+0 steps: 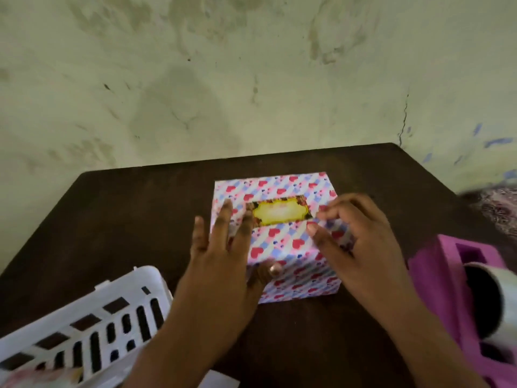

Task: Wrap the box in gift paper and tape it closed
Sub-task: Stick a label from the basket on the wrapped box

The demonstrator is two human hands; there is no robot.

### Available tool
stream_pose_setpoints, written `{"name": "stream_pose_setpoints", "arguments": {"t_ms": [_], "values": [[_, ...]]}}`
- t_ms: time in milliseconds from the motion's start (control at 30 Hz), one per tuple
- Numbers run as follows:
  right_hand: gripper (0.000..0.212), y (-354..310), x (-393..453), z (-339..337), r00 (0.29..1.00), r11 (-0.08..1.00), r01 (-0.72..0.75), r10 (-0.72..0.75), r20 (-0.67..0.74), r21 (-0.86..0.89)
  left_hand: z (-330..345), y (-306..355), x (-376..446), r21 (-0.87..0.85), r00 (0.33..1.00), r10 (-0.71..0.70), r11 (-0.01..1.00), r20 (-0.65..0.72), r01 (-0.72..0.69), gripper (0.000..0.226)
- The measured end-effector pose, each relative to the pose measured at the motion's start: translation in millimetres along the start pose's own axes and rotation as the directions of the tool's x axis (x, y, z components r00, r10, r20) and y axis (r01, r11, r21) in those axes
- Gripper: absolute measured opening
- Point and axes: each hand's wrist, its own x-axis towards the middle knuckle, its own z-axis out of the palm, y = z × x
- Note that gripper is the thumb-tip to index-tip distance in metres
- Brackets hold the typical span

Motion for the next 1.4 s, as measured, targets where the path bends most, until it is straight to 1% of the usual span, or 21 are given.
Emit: {"name": "stream_pose_setpoints", "arguments": {"t_ms": [33, 100, 167, 200, 233, 267, 300, 333, 367, 400, 500, 567, 633, 733, 833, 900, 1000, 1133, 1233, 1400], "values": [[0.022, 1, -1, 3, 1.000, 0.999, -0.029, 0.029, 0.008, 0.024, 2, 3, -1, -0.045, 0.998, -0.050, 0.998, 0.034, 0.051, 0.079], [0.030, -5, -1, 1, 0.991, 0.988, -0.134, 0.133, 0.025, 0.080, -3, 8, -1, -0.154, 0.994, -0.095, 0.983, 0.056, 0.102, 0.070], [0.051, -11, -3, 0, 0.958, 0.946, -0.288, 0.283, 0.055, 0.146, -7, 11, -4, -0.251, 0.993, -0.103, 0.961, 0.053, 0.113, 0.065], [0.063, -13, -4, 0, 0.924, 0.902, -0.382, 0.370, 0.092, 0.204, -8, 12, -4, -0.320, 0.993, -0.105, 0.940, 0.048, 0.115, 0.066], [0.072, -17, -3, -2, 0.874, 0.828, -0.485, 0.459, 0.156, 0.282, -12, 14, -5, -0.395, 0.989, -0.133, 0.907, 0.057, 0.145, 0.072], [0.078, -19, -3, -3, 0.826, 0.744, -0.564, 0.515, 0.230, 0.359, -13, 15, -5, -0.474, 0.980, -0.178, 0.858, 0.085, 0.197, 0.084], [0.079, -21, -2, -4, 0.789, 0.674, -0.614, 0.540, 0.293, 0.410, -14, 15, -3, -0.532, 0.961, -0.238, 0.801, 0.138, 0.275, 0.096], [0.077, -22, 1, -7, 0.771, 0.641, -0.636, 0.543, 0.333, 0.429, -17, 15, -1, -0.563, 0.935, -0.292, 0.747, 0.200, 0.354, 0.105], [0.075, -22, 2, -9, 0.762, 0.631, -0.648, 0.540, 0.358, 0.427, -18, 14, 1, -0.575, 0.912, -0.323, 0.708, 0.252, 0.409, 0.110], [0.073, -23, 3, -12, 0.756, 0.619, -0.654, 0.535, 0.376, 0.434, -19, 14, 2, -0.597, 0.901, -0.334, 0.675, 0.277, 0.434, 0.110], [0.071, -24, 4, -14, 0.742, 0.583, -0.670, 0.527, 0.413, 0.459, -20, 14, 5, -0.661, 0.876, -0.367, 0.578, 0.313, 0.478, 0.105], [0.070, -23, 7, -13, 0.719, 0.541, -0.695, 0.543, 0.435, 0.474, -20, 14, 5, -0.671, 0.865, -0.383, 0.552, 0.324, 0.496, 0.105], [0.069, -22, 13, -12, 0.688, 0.497, -0.725, 0.564, 0.456, 0.478, -21, 13, 9, -0.689, 0.878, -0.367, 0.550, 0.307, 0.471, 0.102], [0.066, -13, 42, -4, 0.654, 0.461, -0.754, 0.599, 0.463, 0.468, -24, 1, 39, -0.696, 0.904, -0.318, 0.580, 0.285, 0.423, 0.092], [0.056, -5, 88, 10, 0.672, 0.450, -0.737, 0.572, 0.471, 0.505, -30, -15, 86, -0.725, 0.928, -0.261, 0.580, 0.266, 0.371, 0.086], [0.048, -2, 123, 22, 0.687, 0.454, -0.722, 0.561, 0.462, 0.523, -31, -31, 125, -0.734, 0.933, -0.244, 0.577, 0.265, 0.360, 0.082], [0.044, 6, 173, 44, 0.711, 0.480, -0.699, 0.546, 0.444, 0.530, -27, -54, 178, -0.739, 0.942, -0.223, 0.584, 0.250, 0.335, 0.079], [0.047, 19, 223, 68, 0.700, 0.477, -0.713, 0.529, 0.480, 0.515, -18, -74, 226, -0.728, 0.942, -0.225, 0.598, 0.249, 0.335, 0.076], [0.048, 24, 251, 80, 0.684, 0.449, -0.727, 0.531, 0.500, 0.519, -12, -83, 254, -0.721, 0.945, -0.226, 0.611, 0.236, 0.326, 0.074], [0.047, 29, 265, 86, 0.675, 0.444, -0.737, 0.530, 0.514, 0.510, -6, -90, 267, -0.717, 0.949, -0.209, 0.622, 0.236, 0.315, 0.076]]}}
